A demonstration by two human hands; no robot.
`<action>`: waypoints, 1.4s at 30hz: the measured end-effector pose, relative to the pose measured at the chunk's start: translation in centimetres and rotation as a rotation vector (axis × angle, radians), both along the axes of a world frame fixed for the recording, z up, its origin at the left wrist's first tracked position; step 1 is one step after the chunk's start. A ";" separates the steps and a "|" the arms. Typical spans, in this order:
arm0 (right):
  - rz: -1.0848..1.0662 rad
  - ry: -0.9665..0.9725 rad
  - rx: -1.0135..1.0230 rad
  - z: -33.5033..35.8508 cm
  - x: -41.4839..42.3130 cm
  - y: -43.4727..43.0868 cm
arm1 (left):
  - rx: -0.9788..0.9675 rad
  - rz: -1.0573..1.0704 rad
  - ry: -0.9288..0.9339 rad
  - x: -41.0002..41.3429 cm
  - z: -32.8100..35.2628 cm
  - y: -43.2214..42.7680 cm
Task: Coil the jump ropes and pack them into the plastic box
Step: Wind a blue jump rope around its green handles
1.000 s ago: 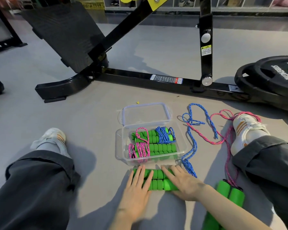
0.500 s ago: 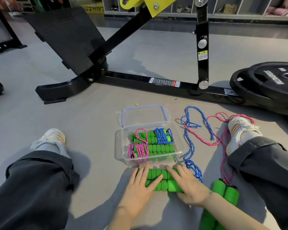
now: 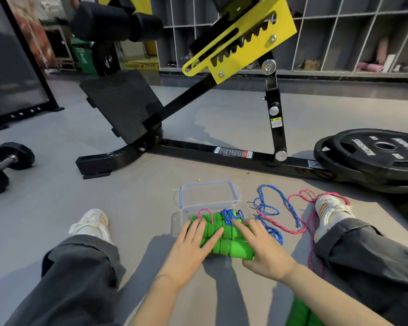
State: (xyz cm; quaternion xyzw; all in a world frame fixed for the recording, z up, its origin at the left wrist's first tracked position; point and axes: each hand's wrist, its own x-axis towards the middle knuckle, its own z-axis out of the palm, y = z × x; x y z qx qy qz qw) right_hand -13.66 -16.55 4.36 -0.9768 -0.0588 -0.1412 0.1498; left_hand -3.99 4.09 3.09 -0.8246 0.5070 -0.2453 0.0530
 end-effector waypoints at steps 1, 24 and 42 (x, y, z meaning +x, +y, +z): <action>0.005 -0.017 -0.004 0.8 0.1 0.1 | -0.007 -0.007 -0.032 0.2 0.8 0.1; -0.115 0.304 0.244 8.5 0.8 -1.7 | -0.099 -0.059 -0.545 3.0 7.4 2.2; -0.541 -0.309 0.263 21.6 4.0 -10.7 | -0.240 0.122 -0.699 7.6 8.6 5.9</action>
